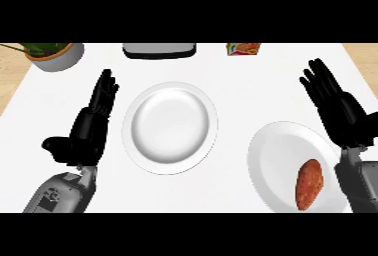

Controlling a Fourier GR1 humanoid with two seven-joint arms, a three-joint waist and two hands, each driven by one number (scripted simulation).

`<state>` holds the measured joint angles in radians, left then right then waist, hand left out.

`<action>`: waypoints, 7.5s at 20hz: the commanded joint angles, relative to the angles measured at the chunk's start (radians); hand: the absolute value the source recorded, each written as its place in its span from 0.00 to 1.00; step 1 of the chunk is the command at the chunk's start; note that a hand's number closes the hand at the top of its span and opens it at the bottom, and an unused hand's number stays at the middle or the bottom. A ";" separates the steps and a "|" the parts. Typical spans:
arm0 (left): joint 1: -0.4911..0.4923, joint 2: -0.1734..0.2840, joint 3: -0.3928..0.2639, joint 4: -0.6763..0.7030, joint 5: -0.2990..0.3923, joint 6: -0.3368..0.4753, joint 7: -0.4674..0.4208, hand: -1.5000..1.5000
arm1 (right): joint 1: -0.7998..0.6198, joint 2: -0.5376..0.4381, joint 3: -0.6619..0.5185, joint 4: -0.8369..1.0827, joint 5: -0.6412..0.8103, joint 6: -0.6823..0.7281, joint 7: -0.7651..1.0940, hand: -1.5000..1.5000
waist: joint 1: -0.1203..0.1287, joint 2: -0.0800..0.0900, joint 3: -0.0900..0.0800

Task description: Pick the sweet potato from the plate and place it in the plate

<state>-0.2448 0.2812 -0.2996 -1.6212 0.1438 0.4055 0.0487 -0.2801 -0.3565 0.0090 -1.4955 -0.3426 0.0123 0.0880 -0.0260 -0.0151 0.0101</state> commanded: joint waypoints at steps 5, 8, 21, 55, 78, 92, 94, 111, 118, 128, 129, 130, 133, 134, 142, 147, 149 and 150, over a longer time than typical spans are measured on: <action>-0.029 0.188 0.137 -0.093 0.046 -0.164 0.069 0.50 | -0.061 0.129 0.145 -0.001 0.231 -0.137 -0.097 1.00 | 0.048 0.014 -0.010; -0.020 0.155 0.095 -0.023 0.017 -0.142 0.037 0.50 | 0.027 -0.188 0.202 0.114 0.558 -0.172 0.061 1.00 | 0.029 0.028 -0.039; 0.044 0.225 0.217 -0.040 0.098 -0.289 0.015 0.50 | 0.316 0.235 0.245 -0.134 0.684 -0.743 -0.125 0.00 | 0.021 0.011 -0.011; 0.002 0.170 0.252 0.013 0.071 -0.346 0.026 0.50 | 0.214 -0.144 0.277 -0.318 0.798 0.233 1.187 0.00 | 0.033 0.016 -0.011; -0.050 0.104 0.327 0.099 -0.004 -0.413 0.010 0.50 | 0.297 -0.038 0.236 -0.082 0.907 0.245 1.016 0.00 | 0.022 0.016 -0.011; -0.008 0.047 0.322 0.049 -0.046 -0.393 0.040 0.50 | 0.466 -0.154 0.283 -0.179 1.276 -0.079 0.700 1.00 | 0.006 0.012 -0.010; 0.019 0.048 0.307 0.000 -0.069 -0.395 0.036 0.50 | 0.505 -0.192 0.283 -0.311 1.298 -0.045 0.730 1.00 | 0.010 0.011 -0.011; -0.053 0.059 0.363 0.071 -0.045 -0.433 0.046 0.50 | 0.438 -0.068 0.460 -0.849 1.327 -0.104 0.648 1.00 | 0.027 0.016 -0.011; -0.034 0.040 0.360 0.007 -0.049 -0.439 0.074 0.50 | 0.171 0.164 0.639 -0.798 1.439 0.083 0.816 1.00 | 0.035 0.014 -0.011; -0.051 0.030 0.360 0.008 -0.069 -0.448 0.090 0.50 | -0.287 0.354 0.546 -0.255 1.293 -0.087 0.868 1.00 | 0.047 0.018 -0.010; -0.011 0.008 0.340 0.028 -0.082 -0.454 0.023 0.50 | -0.297 0.354 0.554 -0.172 1.267 -0.137 0.851 1.00 | 0.052 0.021 -0.011; -0.035 0.021 0.354 0.034 -0.091 -0.450 0.040 0.50 | -0.349 0.355 0.547 -0.152 1.240 -0.117 0.883 1.00 | 0.045 0.019 -0.011; -0.027 -0.032 0.311 0.012 -0.119 -0.411 0.056 0.50 | -0.462 0.356 0.558 0.038 1.187 -0.219 0.885 1.00 | 0.057 0.021 -0.011; -0.050 -0.023 0.318 0.025 -0.105 -0.429 0.062 0.50 | -0.479 0.356 0.540 0.099 1.163 -0.267 0.852 1.00 | 0.055 0.021 -0.010; -0.061 -0.014 0.332 -0.019 -0.102 -0.438 0.100 0.50 | -0.684 0.356 0.611 0.526 1.024 -0.407 0.792 1.00 | 0.071 0.023 -0.010; -0.097 -0.020 0.328 0.000 -0.088 -0.457 0.108 0.50 | -0.656 0.356 0.658 0.646 0.878 -0.598 0.762 1.00 | 0.093 0.030 -0.010; -0.096 0.000 0.346 0.052 -0.079 -0.493 0.050 0.50 | -0.704 0.356 0.697 0.690 0.812 -0.628 0.783 0.00 | 0.110 0.036 -0.011; -0.096 -0.010 0.339 0.043 -0.086 -0.480 0.067 0.50 | -0.676 0.356 0.667 0.746 0.782 -0.636 0.665 0.00 | 0.096 0.035 -0.010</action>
<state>-0.3309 0.2755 0.0411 -1.5954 0.0578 -0.0650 0.1290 -0.9516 -0.0013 0.6598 -0.8637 0.5404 -0.5255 0.8220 0.0636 0.0149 -0.0002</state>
